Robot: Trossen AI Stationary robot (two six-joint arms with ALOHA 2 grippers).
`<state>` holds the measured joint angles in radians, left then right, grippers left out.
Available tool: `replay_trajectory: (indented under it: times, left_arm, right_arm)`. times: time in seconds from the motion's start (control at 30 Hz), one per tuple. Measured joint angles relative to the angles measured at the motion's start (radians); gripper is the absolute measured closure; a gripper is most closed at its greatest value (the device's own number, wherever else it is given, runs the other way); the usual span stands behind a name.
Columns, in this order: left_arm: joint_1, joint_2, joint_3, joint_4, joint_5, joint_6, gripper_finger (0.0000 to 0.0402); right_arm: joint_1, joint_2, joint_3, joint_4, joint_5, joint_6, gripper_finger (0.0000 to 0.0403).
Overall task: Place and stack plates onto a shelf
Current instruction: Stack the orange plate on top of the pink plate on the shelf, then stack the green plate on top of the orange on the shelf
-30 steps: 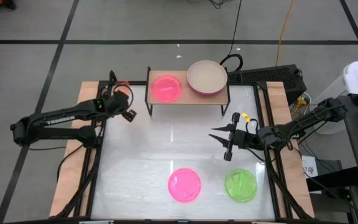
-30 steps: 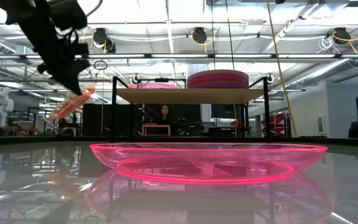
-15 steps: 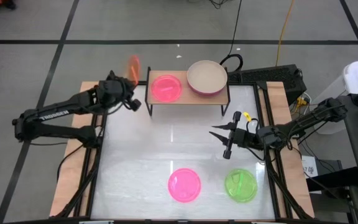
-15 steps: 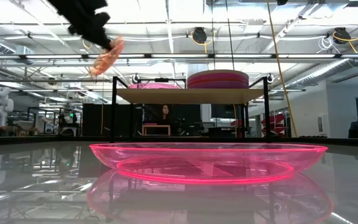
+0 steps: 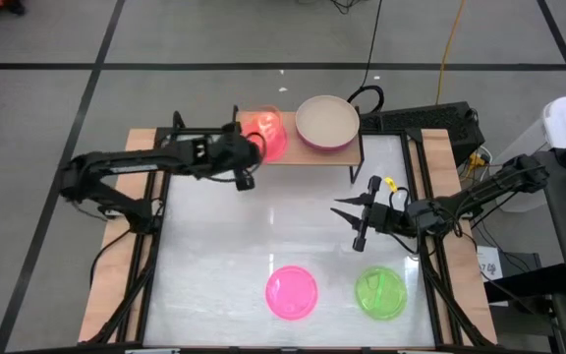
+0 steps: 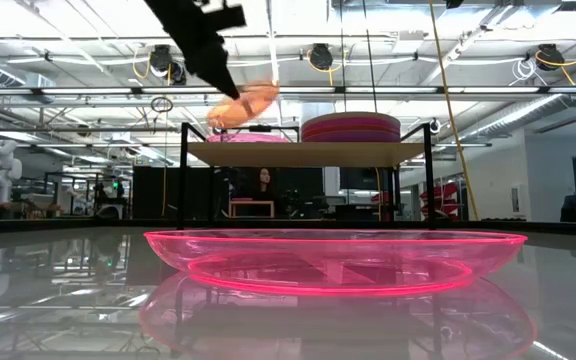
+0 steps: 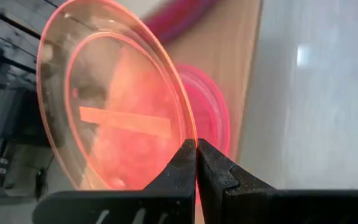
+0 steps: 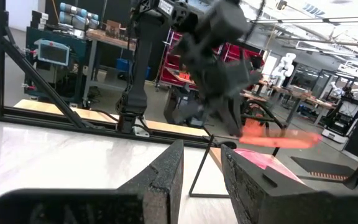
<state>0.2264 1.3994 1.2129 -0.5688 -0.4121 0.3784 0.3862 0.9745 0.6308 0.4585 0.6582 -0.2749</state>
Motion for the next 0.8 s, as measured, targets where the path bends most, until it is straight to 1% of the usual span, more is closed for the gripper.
replay_trajectory:
  times: [0.13,0.27,0.47,0.63,0.8]
  left_arm:
    - [0.000,0.085,0.034,-0.042,0.000,0.011,0.0401]
    - [0.000,0.117,0.035,-0.047,-0.001,0.032,0.0385]
    - [0.000,0.110,0.036,-0.042,-0.016,0.015,0.0326]
    - [0.000,0.108,0.037,-0.034,-0.051,0.012,0.0274]
    - [0.000,0.108,0.037,-0.018,-0.059,-0.038,0.0242]
  right_arm:
    - [0.000,0.000,0.000,-0.003,0.000,-0.001,0.0312]
    - [0.000,0.000,0.000,-0.012,0.000,-0.001,0.0312]
    - [0.000,0.000,0.000,-0.017,0.000,-0.001,0.0312]
    - [0.000,0.000,0.000,-0.017,0.000,0.000,0.0312]
    - [0.000,0.000,0.000,-0.018,0.000,0.000,0.0312]
